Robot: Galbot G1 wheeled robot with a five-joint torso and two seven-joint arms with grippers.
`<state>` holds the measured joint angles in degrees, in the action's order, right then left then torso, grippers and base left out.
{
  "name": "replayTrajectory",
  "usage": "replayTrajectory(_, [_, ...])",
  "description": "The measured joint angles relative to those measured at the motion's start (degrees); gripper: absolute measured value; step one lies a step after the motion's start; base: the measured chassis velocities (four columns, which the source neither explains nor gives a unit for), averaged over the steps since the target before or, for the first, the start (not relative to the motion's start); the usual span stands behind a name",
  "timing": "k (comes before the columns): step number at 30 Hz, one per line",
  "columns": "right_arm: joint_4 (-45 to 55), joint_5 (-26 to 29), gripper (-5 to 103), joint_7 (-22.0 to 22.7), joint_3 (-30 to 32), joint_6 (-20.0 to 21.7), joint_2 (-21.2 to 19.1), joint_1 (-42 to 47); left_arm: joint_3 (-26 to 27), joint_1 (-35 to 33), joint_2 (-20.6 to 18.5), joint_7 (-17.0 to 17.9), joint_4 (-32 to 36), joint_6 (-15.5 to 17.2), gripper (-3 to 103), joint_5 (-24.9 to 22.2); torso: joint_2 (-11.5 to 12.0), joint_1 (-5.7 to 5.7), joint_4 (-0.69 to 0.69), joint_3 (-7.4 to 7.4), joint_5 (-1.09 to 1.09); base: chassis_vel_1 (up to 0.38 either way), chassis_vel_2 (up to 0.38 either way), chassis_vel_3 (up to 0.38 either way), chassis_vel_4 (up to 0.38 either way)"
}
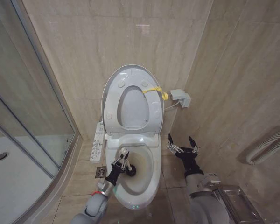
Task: Open the toilet lid, clean the toilet bowl with a toilet brush, close the toilet lid, and flush.
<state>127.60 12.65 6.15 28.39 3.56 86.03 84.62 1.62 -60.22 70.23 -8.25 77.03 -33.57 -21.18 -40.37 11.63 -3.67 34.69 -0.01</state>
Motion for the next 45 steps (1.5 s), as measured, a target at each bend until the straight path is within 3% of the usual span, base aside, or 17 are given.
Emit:
replayTrajectory(9, [0.00,0.00,100,0.00,0.00,0.00,0.00,0.00,0.71,0.37,0.41,0.50,0.62,-0.04,18,0.19,0.00,0.00,0.00,0.00,0.01,0.000,0.000,0.000,0.000])
replayTrajectory(15, [0.00,0.00,100,0.00,0.00,0.00,0.00,0.00,0.99,0.97,1.04,2.53,5.08,0.40,18,1.05,0.00,0.00,-0.01,0.00,0.02,0.000,0.000,0.000,0.000])
replayTrajectory(22, [0.00,0.00,100,0.00,0.00,0.00,0.00,0.00,1.59,-5.79,0.13,3.76,15.81,0.21,18,5.91,0.00,0.00,0.01,0.00,0.02,0.000,0.000,0.000,0.000])
replayTrajectory(45, [0.00,0.00,100,0.00,0.00,0.00,0.00,0.00,7.10,-18.58,-4.82,6.42,33.38,2.00,18,8.48,0.00,0.00,0.00,0.00,0.01,0.000,0.000,0.000,0.000])
